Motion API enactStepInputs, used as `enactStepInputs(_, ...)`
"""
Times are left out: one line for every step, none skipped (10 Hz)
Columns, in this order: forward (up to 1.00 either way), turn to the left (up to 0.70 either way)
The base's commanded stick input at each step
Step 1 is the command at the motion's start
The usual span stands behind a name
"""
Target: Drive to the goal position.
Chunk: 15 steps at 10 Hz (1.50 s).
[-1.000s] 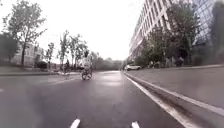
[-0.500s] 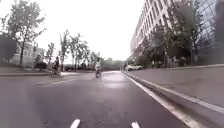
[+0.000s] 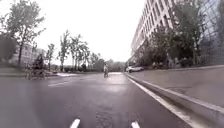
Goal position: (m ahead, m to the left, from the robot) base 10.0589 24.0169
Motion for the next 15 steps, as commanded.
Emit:
enactStepInputs(0.7,0.0)
enactStepInputs(0.7,0.0)
enactStepInputs(0.7,-0.07)
enactStepInputs(0.7,-0.14)
enactStepInputs(0.7,-0.14)
enactStepInputs(0.7,-0.14)
enactStepInputs(0.7,-0.14)
enactStepInputs(0.7,-0.12)
enactStepInputs(0.7,-0.01)
enactStepInputs(0.7,0.0)
enactStepInputs(0.7,0.0)
enactStepInputs(0.7,0.0)
enactStepInputs(0.7,0.0)
enactStepInputs(0.7,0.0)
enactStepInputs(0.7,0.0)
